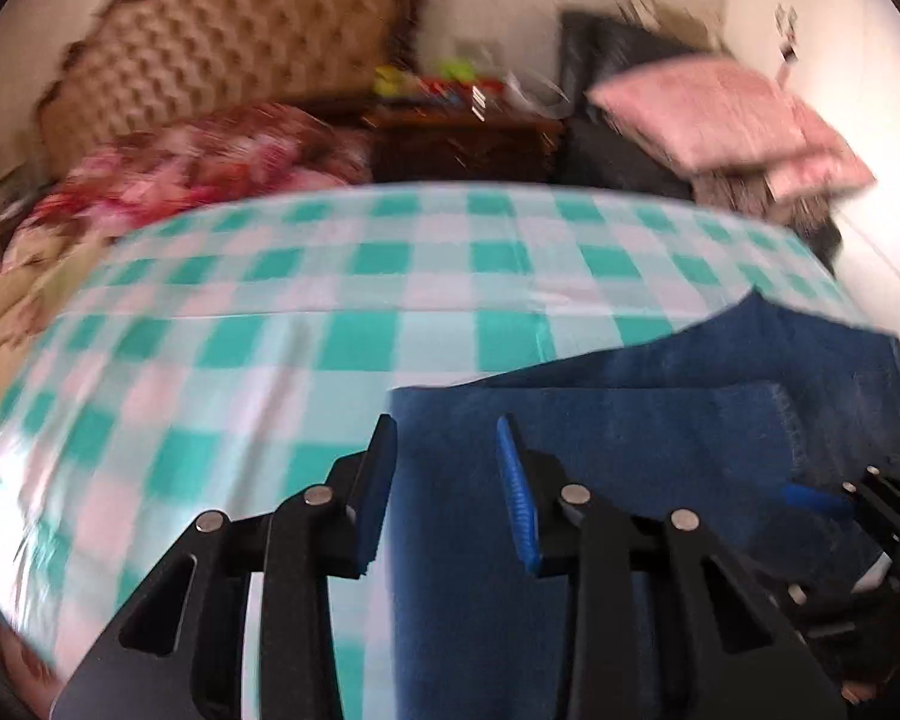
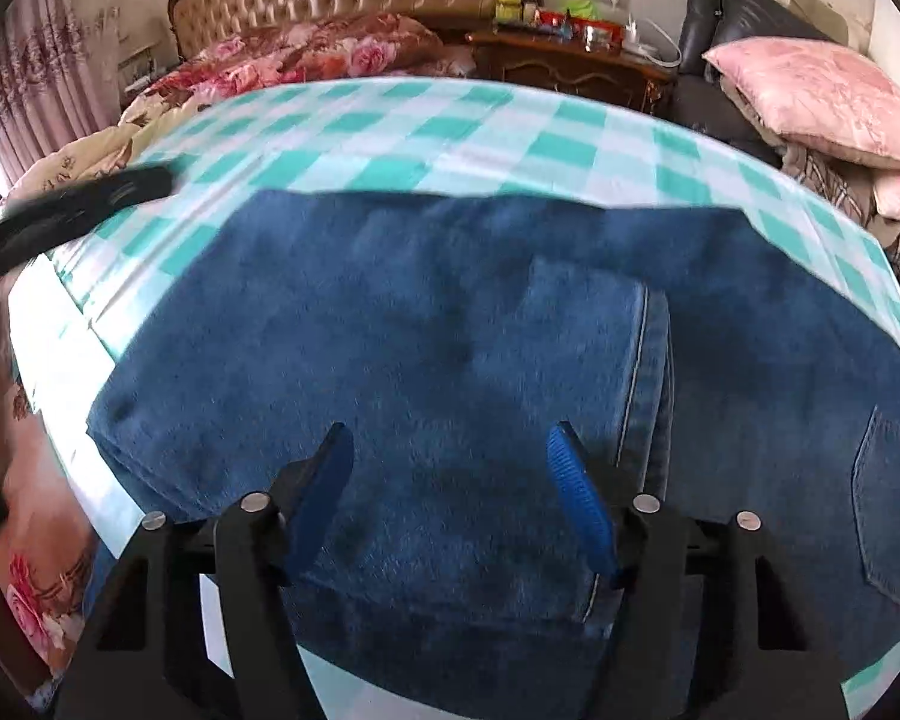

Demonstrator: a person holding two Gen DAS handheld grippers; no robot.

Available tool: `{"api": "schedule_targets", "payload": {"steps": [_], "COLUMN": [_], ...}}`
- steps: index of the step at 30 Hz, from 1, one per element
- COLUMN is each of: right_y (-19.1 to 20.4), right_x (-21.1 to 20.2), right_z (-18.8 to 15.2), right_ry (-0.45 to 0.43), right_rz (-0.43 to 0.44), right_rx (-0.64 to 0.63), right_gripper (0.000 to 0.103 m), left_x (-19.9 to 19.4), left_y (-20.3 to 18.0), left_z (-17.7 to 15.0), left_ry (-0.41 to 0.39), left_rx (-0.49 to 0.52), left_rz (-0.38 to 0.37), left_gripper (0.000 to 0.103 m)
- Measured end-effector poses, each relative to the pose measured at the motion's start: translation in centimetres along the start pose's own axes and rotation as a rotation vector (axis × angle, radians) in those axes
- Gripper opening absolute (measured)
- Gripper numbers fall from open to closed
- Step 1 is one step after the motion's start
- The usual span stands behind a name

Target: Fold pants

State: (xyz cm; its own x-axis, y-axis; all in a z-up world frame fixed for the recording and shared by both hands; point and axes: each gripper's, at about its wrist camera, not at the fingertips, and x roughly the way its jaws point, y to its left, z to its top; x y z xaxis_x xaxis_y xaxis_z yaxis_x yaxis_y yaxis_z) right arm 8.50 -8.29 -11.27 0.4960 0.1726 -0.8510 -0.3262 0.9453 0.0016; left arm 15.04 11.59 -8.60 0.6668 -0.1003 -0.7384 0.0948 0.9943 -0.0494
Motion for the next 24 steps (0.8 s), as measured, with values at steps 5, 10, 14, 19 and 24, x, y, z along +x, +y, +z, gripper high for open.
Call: {"api": "schedule_targets", "payload": {"steps": [5,10,14,19,24], "right_y": [0.4,0.3,0.5,0.6,0.6], "right_x": [0.3,0.4,0.5,0.5,0.4], "right_z": [-0.6,-0.8,-0.8,-0.8,-1.0], "right_ry": [0.013,0.012,0.005,0.006,0.001], "right_rz": [-0.038,-0.042,-0.056,-0.061,-0.081], "right_rx": [-0.041,-0.040,-0.039,-0.040,-0.032], "right_gripper": [0.062,0.063,0.064,0.064,0.069], "left_x": [6.7,2.7,-1.3,-3.6,-4.5], "left_y": [1.3,2.8,1.8,-0.2,0.1], "left_z": [0.9,-0.9,-6.2,-11.5,-12.5], "left_ry": [0.123,0.062,0.065,0.075,0.059], "left_rx": [-0.002,-0.094,-0.124,-0.121,-0.116], "left_rz": [0.051,0.069,0.068,0.068,0.054], "left_gripper": [0.032,0.034,0.040,0.041,0.046]}}
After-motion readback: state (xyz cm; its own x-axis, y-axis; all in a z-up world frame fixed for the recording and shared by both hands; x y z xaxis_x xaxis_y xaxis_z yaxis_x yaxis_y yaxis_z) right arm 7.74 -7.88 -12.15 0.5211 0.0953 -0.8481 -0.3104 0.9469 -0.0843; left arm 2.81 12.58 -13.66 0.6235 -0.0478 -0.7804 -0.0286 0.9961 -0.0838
